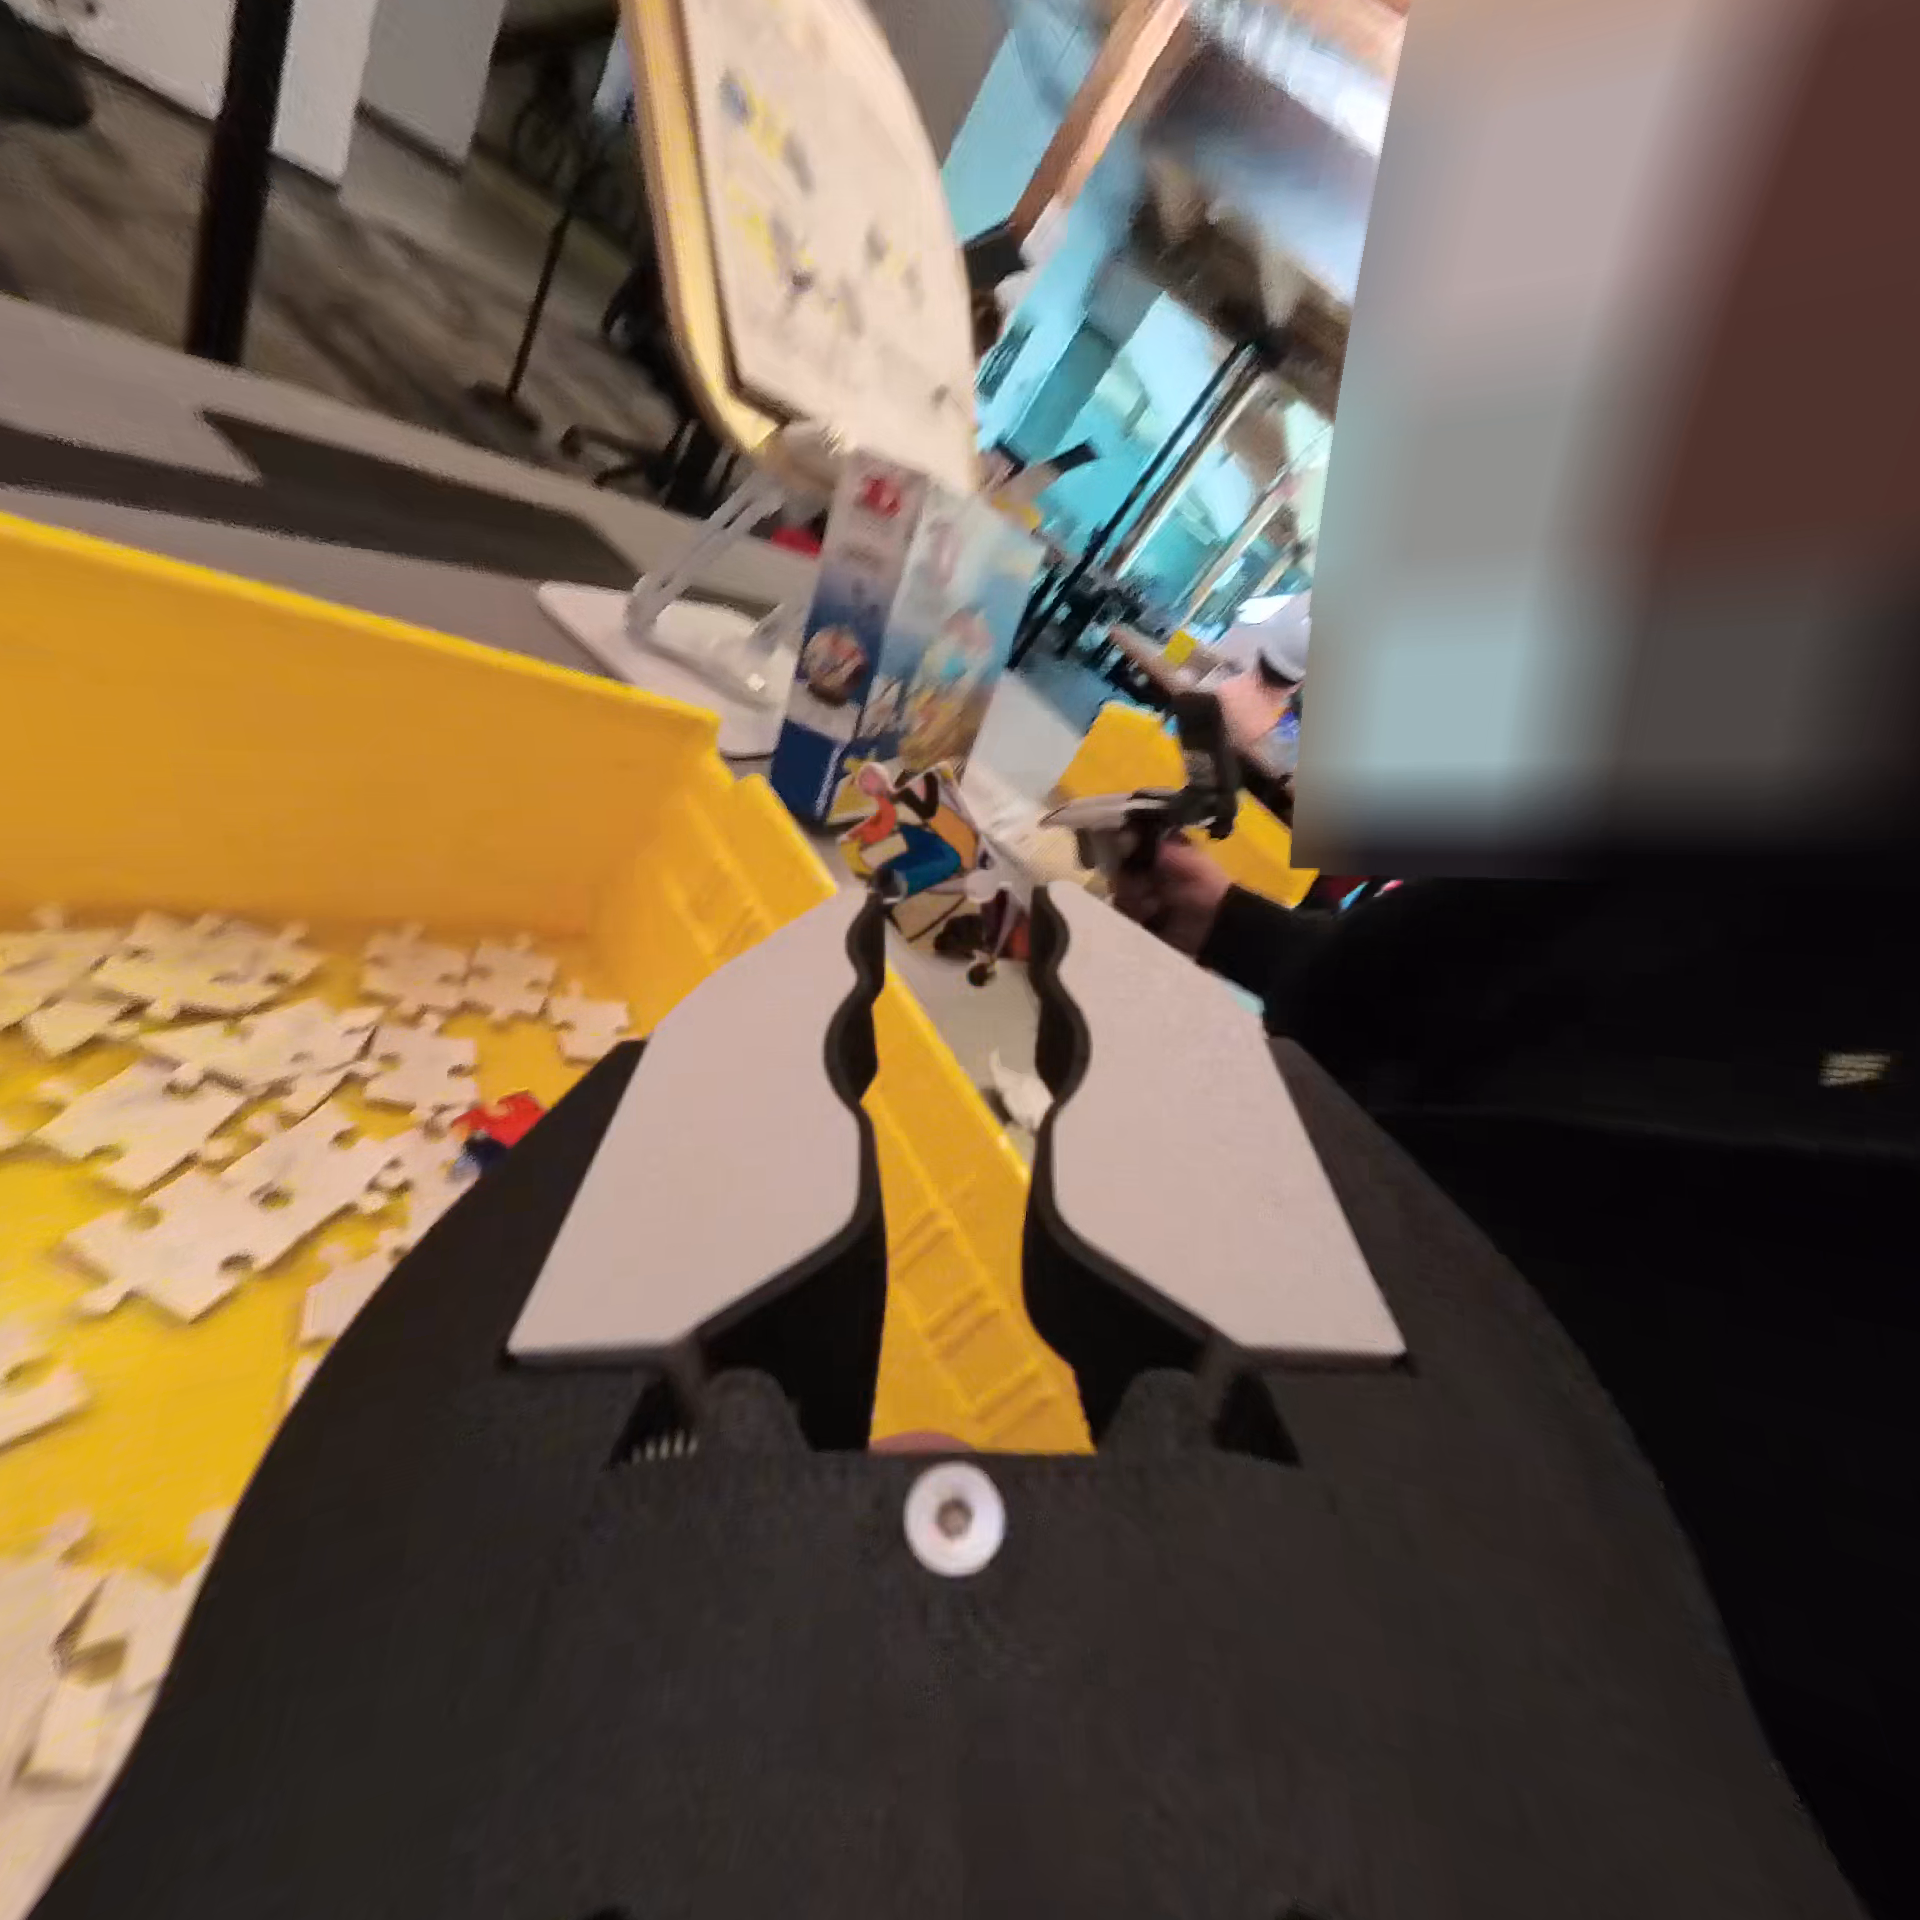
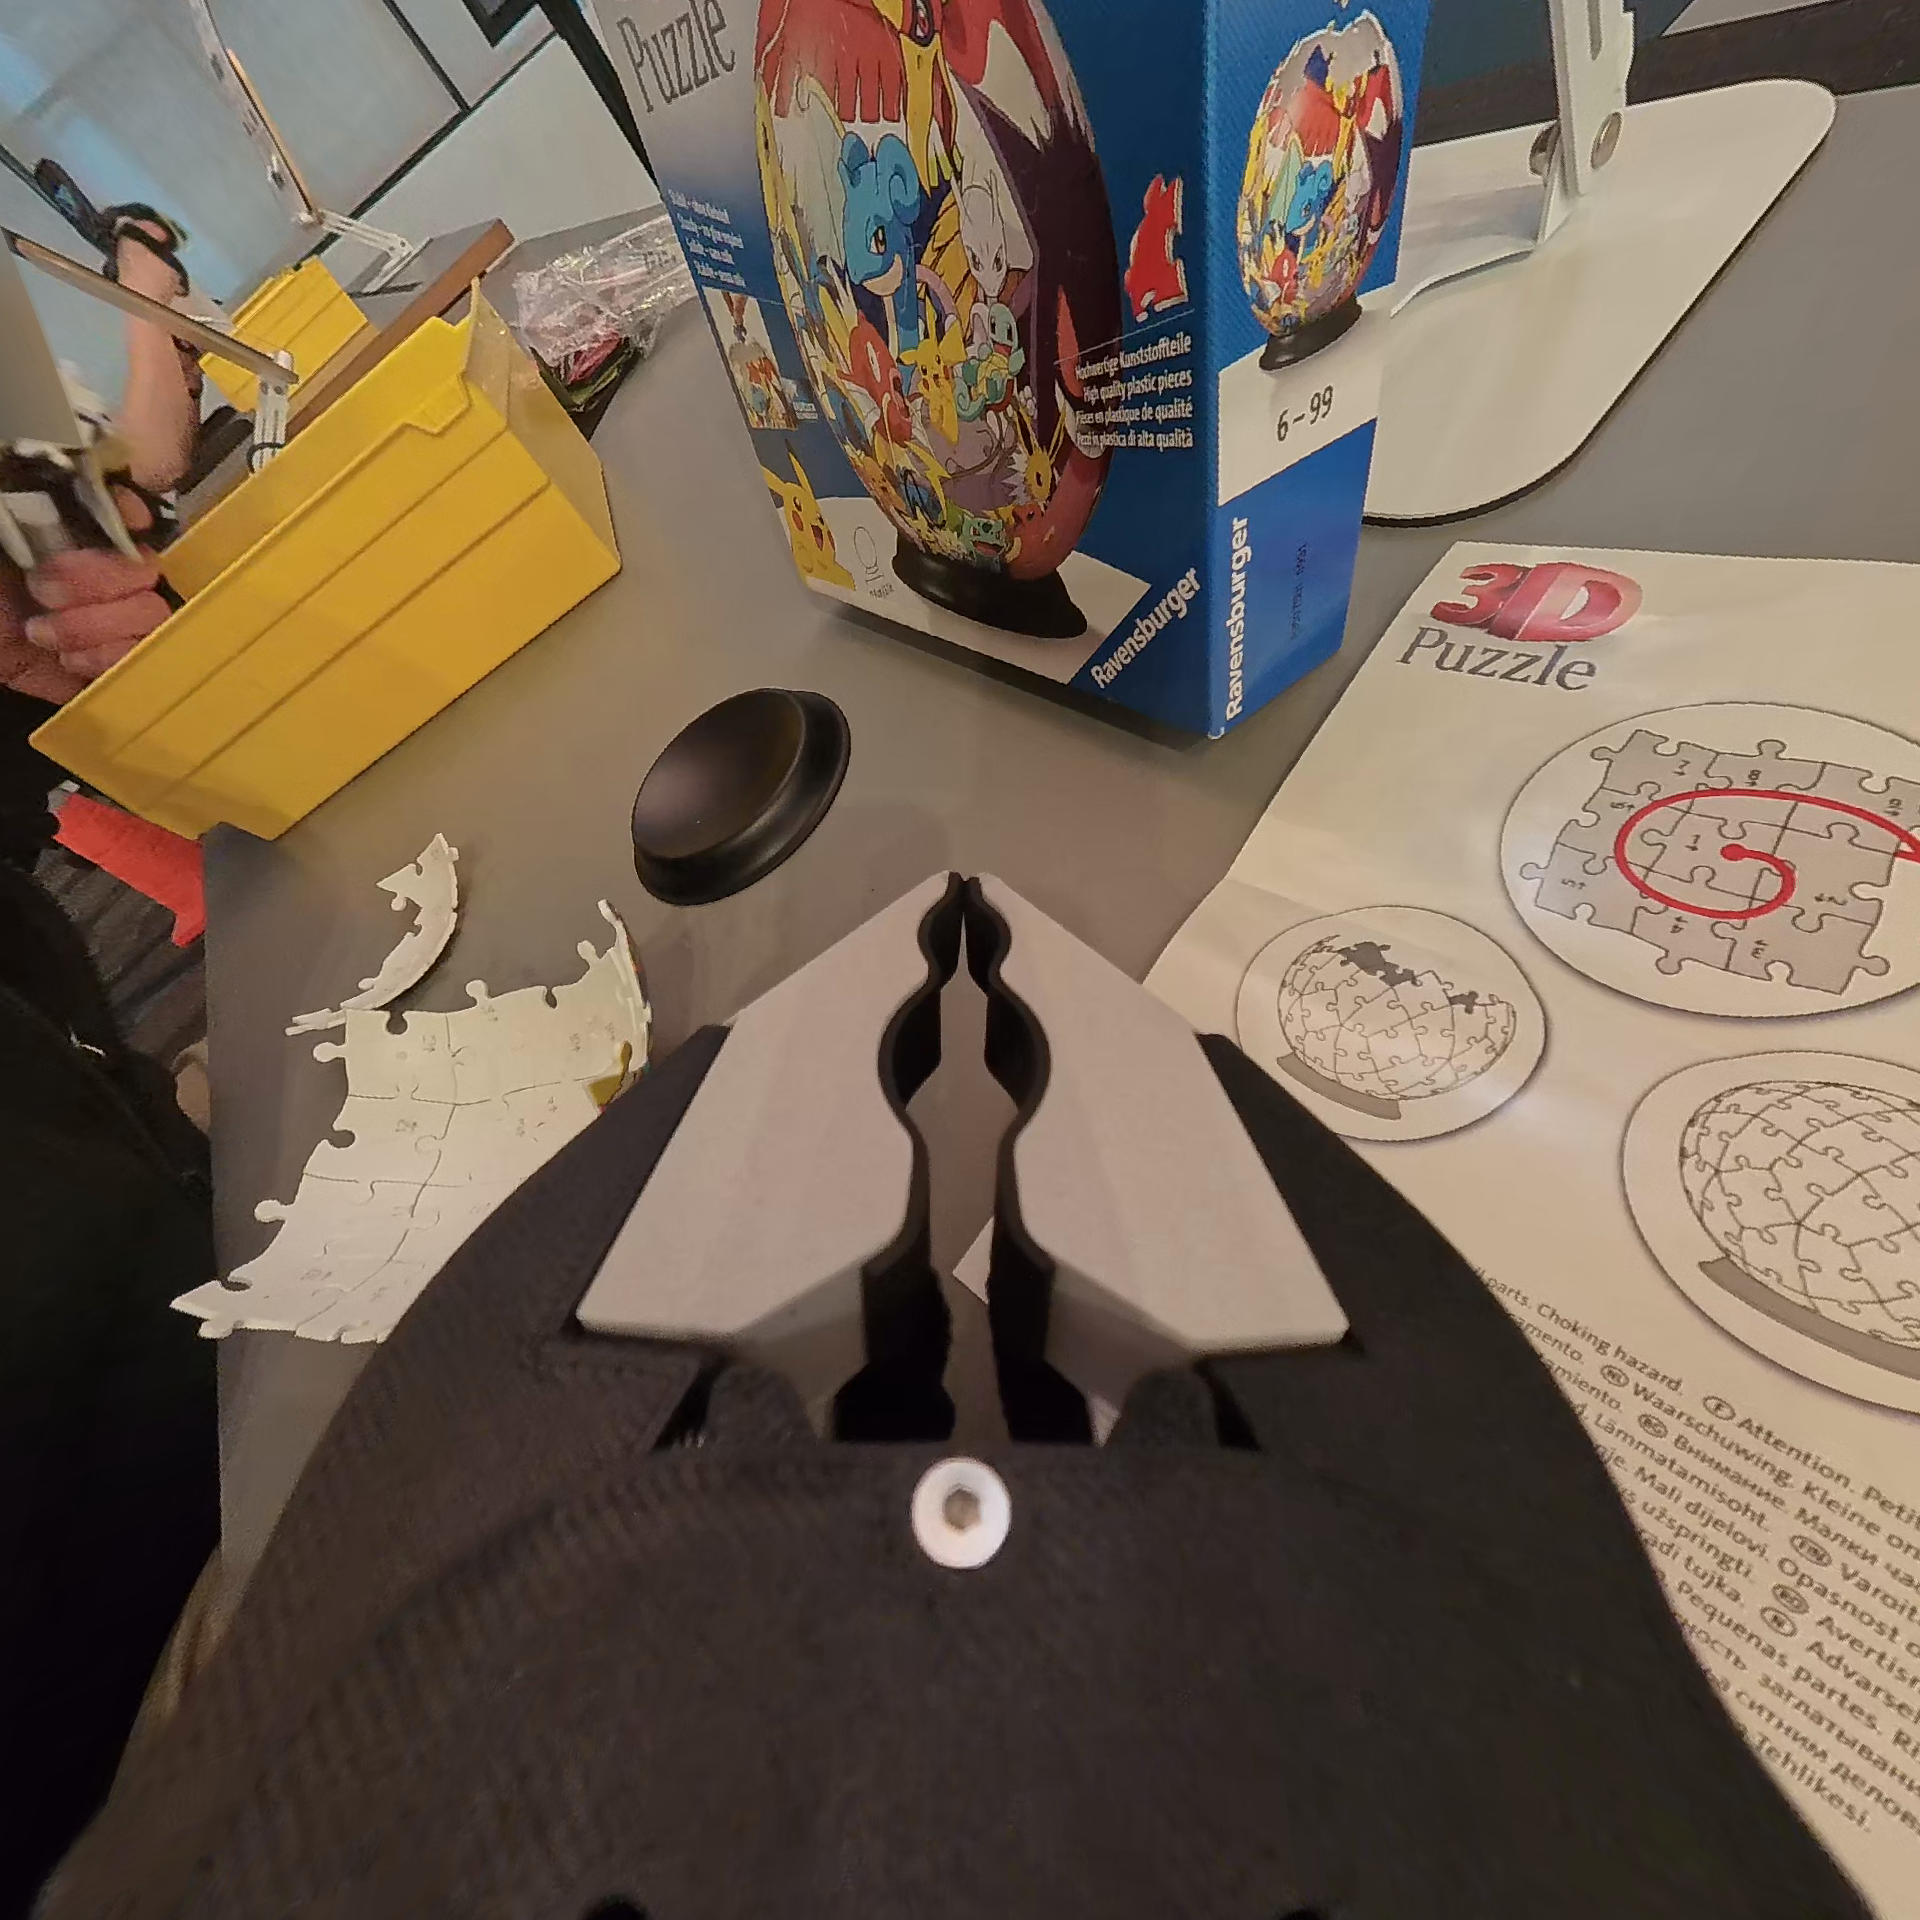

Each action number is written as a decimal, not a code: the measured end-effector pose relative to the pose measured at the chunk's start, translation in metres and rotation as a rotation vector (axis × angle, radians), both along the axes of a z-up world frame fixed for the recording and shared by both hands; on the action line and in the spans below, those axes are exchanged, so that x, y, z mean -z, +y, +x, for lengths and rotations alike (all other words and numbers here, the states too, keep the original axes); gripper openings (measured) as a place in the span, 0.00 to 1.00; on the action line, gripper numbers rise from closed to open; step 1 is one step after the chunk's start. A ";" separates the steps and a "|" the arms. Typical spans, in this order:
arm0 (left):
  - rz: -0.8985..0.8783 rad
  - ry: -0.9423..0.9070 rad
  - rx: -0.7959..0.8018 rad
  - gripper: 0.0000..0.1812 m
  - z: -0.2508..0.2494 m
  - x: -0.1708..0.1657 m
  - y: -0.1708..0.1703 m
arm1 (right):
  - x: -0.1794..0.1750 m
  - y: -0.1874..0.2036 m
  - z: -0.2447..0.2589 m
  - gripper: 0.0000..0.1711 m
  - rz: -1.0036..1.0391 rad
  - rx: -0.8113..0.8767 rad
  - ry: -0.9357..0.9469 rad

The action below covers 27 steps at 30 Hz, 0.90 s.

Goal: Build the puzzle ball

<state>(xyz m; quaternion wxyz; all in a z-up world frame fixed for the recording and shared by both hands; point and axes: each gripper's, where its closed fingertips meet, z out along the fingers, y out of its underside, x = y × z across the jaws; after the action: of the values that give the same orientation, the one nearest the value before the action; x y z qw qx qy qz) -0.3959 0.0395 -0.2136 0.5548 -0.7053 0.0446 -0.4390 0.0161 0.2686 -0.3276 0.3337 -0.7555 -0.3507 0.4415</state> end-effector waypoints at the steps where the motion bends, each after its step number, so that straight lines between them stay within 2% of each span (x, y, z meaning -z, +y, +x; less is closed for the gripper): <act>1: 0.040 -0.048 0.009 0.14 0.000 -0.008 -0.003 | 0.000 0.000 0.000 0.00 0.000 0.000 0.000; 6: 0.191 -0.270 0.049 0.14 -0.009 -0.035 -0.017 | -0.001 0.000 0.000 0.00 0.003 0.000 0.003; 10: 0.241 -0.299 0.049 0.14 -0.014 -0.042 -0.023 | -0.001 0.000 0.000 0.00 0.001 -0.002 0.007; 16: 0.224 -0.290 0.057 0.14 -0.014 -0.041 -0.025 | -0.002 0.000 0.000 0.00 -0.001 -0.003 0.012; 21: 0.016 -0.043 -0.011 0.14 -0.013 -0.005 -0.014 | -0.001 0.000 0.000 0.00 -0.002 -0.002 0.010; 24: -0.248 0.332 -0.055 0.14 -0.018 0.051 -0.013 | -0.001 0.000 0.000 0.00 -0.003 -0.002 0.006; 27: -0.513 0.702 -0.041 0.15 -0.031 0.103 -0.026 | 0.000 0.000 0.000 0.00 -0.004 -0.001 0.002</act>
<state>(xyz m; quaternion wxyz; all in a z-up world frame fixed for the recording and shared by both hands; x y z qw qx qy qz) -0.4265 0.0132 -0.3167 0.3212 -0.9276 0.1061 -0.1582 0.0160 0.2685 -0.3275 0.3325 -0.7554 -0.3499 0.4431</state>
